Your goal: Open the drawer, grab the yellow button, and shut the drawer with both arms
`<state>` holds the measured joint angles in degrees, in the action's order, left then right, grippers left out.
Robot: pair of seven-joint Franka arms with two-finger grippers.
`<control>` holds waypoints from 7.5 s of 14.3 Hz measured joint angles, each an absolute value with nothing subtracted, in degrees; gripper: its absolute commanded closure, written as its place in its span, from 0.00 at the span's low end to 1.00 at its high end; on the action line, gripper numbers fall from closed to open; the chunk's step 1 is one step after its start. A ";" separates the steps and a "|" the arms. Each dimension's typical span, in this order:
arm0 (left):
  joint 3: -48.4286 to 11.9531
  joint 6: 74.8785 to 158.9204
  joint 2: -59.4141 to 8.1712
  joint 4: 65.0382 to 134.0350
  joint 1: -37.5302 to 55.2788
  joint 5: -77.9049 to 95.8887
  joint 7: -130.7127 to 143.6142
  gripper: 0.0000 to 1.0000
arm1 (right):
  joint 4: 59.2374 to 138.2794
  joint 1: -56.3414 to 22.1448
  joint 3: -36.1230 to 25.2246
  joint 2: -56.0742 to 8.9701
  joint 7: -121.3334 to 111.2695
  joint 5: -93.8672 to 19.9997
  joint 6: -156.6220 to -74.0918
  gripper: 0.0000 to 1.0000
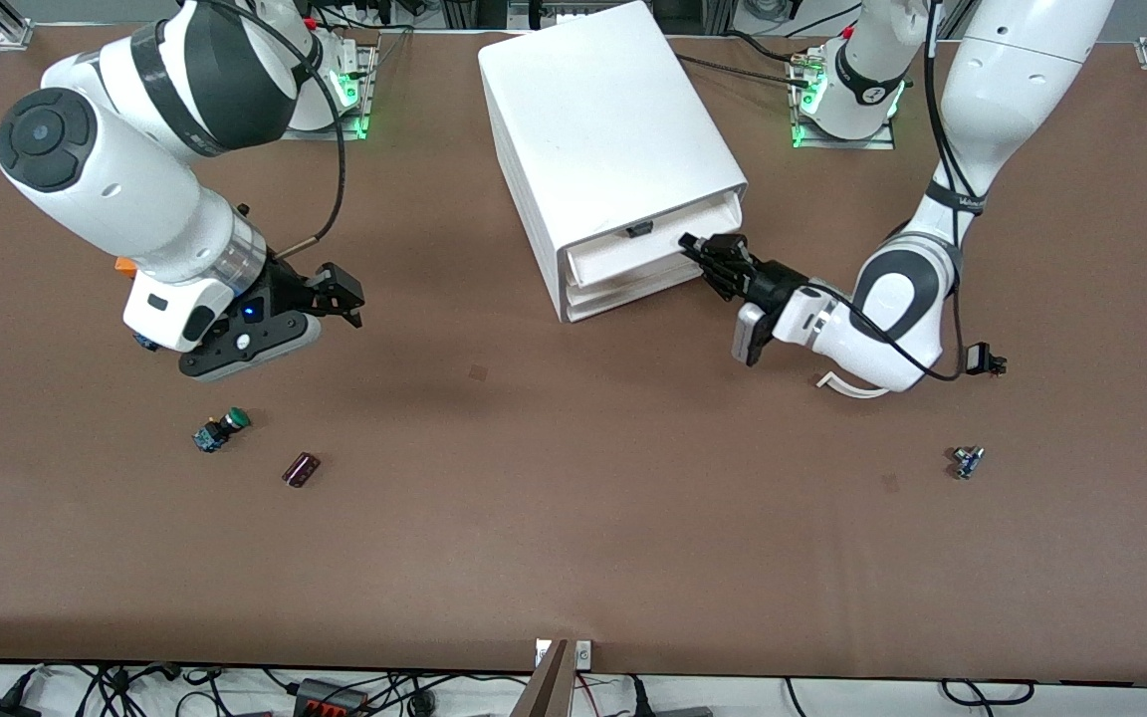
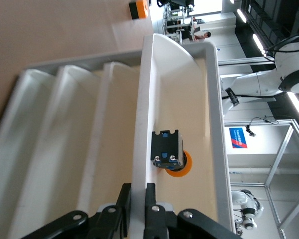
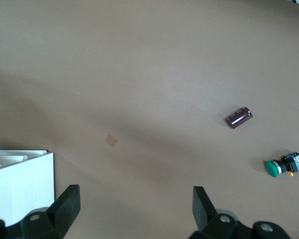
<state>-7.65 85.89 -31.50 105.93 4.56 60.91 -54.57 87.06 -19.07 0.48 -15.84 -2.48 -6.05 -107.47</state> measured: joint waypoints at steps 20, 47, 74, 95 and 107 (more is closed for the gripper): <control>-5.32 82.11 -30.22 78.02 1.32 23.64 -17.37 0.00 | 76.17 -41.87 0.63 -27.68 19.04 -8.47 -120.27 0.00; -4.34 82.74 -27.28 77.30 0.19 5.89 5.68 0.00 | 64.90 -52.37 0.06 -41.75 31.60 -3.10 -115.50 0.89; -9.68 109.29 -28.04 90.36 19.17 5.90 40.47 0.01 | 80.69 -25.10 -7.45 -35.16 -0.18 -3.86 -109.11 1.00; -21.37 114.66 -18.47 106.29 19.23 5.93 48.53 0.00 | 106.25 -22.18 -6.03 -34.38 -9.32 -4.12 -136.71 0.00; -21.11 109.26 -17.65 99.15 3.51 -4.18 24.88 0.00 | 85.03 -21.10 -9.22 -29.46 -1.73 -5.52 -109.28 0.00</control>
